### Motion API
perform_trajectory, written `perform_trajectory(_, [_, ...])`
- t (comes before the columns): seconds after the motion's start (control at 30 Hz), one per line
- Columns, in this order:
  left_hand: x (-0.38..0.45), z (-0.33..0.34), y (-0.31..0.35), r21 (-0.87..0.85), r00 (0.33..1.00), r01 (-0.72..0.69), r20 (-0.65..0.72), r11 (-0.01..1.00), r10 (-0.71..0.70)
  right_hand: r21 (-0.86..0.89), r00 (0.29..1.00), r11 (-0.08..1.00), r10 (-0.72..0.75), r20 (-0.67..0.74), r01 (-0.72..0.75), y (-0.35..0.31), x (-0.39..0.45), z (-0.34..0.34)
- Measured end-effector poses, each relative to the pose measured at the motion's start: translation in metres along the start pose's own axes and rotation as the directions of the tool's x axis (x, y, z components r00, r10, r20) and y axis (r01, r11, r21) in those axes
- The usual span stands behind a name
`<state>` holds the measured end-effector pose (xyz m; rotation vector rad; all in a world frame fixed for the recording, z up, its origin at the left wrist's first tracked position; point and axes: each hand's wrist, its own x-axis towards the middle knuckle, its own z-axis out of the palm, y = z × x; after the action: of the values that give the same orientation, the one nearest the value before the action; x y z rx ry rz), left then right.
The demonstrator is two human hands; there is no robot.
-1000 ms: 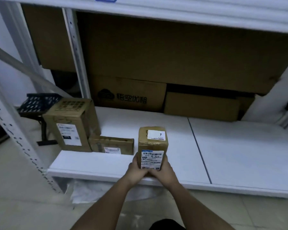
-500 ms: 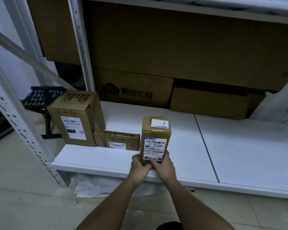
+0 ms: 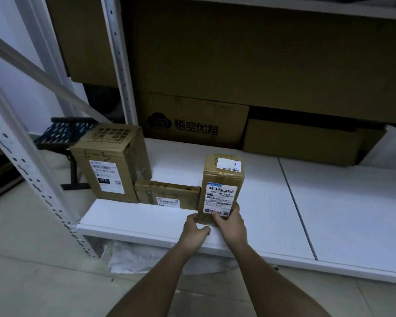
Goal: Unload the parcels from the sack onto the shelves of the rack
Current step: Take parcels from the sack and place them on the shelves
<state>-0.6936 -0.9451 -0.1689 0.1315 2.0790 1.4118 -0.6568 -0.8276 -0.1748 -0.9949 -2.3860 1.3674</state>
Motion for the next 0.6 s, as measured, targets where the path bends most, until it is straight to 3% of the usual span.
perform_trajectory(0.6, [0.0029, 0.0046, 0.0027, 0.039, 1.000, 0.008, -0.005, 0.999, -0.008, 0.104, 0.998, 0.995, -0.009, 0.065, 0.002, 0.0024, 0.0056, -0.0017])
